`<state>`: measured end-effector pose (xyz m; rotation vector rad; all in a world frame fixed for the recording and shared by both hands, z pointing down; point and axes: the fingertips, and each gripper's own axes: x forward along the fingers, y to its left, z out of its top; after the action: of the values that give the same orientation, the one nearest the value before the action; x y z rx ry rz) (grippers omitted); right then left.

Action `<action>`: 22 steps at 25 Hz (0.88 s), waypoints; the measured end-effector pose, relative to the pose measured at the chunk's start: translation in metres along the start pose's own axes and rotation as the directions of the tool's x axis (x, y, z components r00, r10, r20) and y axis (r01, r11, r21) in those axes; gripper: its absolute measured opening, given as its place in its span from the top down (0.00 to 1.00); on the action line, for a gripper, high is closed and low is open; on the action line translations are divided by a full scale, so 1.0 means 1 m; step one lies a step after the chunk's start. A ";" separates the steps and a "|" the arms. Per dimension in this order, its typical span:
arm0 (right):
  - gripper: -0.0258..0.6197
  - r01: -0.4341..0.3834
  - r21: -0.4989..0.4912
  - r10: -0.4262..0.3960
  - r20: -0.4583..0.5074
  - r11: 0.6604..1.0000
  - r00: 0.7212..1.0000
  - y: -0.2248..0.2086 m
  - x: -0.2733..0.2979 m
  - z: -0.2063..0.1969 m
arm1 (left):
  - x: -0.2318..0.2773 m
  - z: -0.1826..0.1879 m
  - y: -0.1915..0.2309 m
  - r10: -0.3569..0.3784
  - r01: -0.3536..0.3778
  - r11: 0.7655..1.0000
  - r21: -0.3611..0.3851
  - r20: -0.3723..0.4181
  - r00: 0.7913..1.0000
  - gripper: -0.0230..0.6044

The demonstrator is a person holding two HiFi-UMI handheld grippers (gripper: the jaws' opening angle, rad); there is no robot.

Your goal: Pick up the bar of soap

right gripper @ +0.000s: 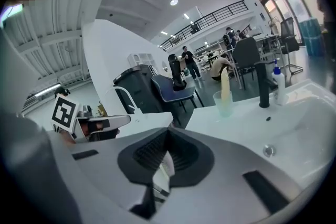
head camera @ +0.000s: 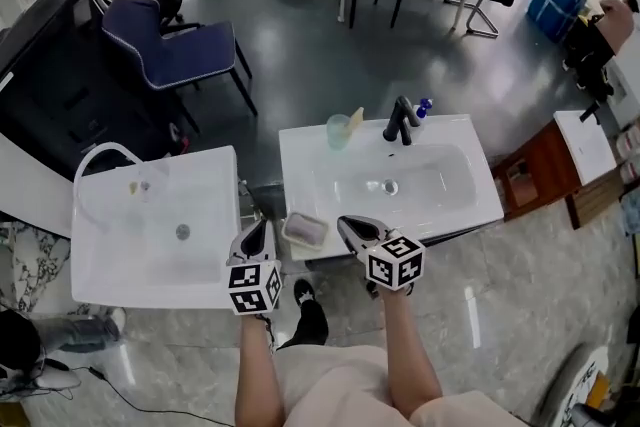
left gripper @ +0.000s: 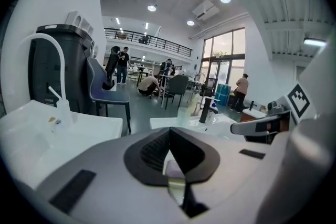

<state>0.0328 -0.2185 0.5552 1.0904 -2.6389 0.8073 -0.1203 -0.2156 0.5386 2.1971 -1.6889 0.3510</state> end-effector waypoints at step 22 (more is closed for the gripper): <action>0.95 -0.123 -0.247 0.039 -0.323 0.961 0.946 0.010 0.103 -0.036 | 0.057 -0.032 0.036 -0.070 0.075 0.996 0.046 -0.092 0.993 0.96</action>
<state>-0.0497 -0.2546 0.6176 0.7199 -2.4417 0.5655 -0.1400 -0.2611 0.5950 2.2353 -1.5645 0.4703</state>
